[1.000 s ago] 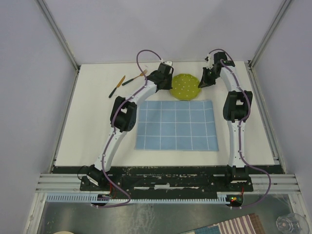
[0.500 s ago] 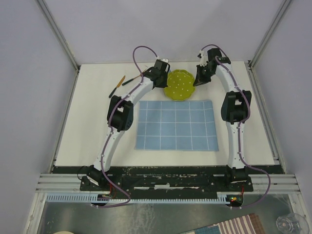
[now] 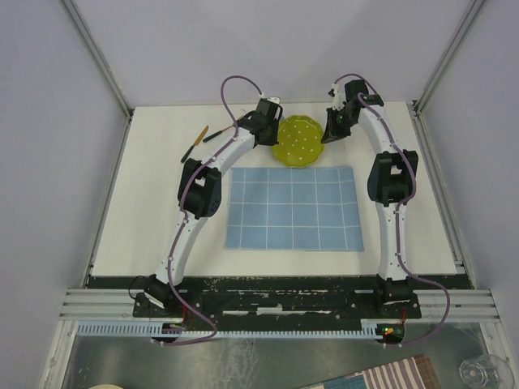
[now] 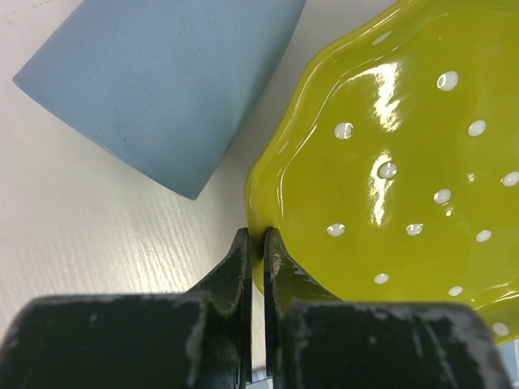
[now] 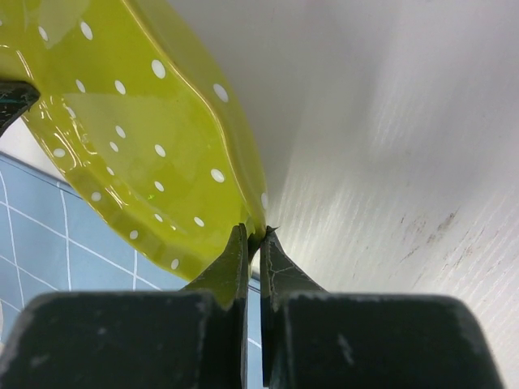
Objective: Set the dinner table for one person
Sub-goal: Pick up the plate at the center of the board.
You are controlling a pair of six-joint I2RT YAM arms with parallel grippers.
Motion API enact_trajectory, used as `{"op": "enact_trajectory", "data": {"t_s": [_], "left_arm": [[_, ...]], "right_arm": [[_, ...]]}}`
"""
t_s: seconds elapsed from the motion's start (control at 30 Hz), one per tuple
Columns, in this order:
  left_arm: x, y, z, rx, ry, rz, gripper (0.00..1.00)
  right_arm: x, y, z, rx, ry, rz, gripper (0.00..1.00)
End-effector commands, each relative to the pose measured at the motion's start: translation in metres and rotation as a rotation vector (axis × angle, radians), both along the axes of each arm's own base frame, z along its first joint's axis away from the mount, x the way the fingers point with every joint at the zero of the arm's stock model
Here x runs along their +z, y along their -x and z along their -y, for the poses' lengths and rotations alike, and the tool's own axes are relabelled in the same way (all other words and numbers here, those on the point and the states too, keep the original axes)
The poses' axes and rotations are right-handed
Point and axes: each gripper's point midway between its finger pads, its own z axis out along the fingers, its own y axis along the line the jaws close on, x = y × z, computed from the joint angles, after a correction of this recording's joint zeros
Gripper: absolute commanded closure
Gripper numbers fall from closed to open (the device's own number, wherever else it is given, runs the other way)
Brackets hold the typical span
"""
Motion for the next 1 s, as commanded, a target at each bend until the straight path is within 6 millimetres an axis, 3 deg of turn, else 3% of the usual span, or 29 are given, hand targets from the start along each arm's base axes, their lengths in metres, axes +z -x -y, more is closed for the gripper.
{"op": "enact_trajectory", "data": {"t_s": [0.0, 0.63, 0.97], "left_arm": [[0.125, -0.016, 0.044, -0.093, 0.163, 0.281, 0.97], [0.171, -0.009, 0.035, -0.101, 0.15, 0.342, 0.97], [0.149, 0.024, 0.019, -0.132, 0.008, 0.228, 0.97]], "right_arm": [[0.085, 0.018, -0.057, 0.165, -0.142, 0.121, 0.98], [0.106, 0.028, -0.062, 0.183, -0.179, 0.132, 0.98], [0.106, 0.059, -0.057, 0.234, -0.136, 0.08, 0.98]]}}
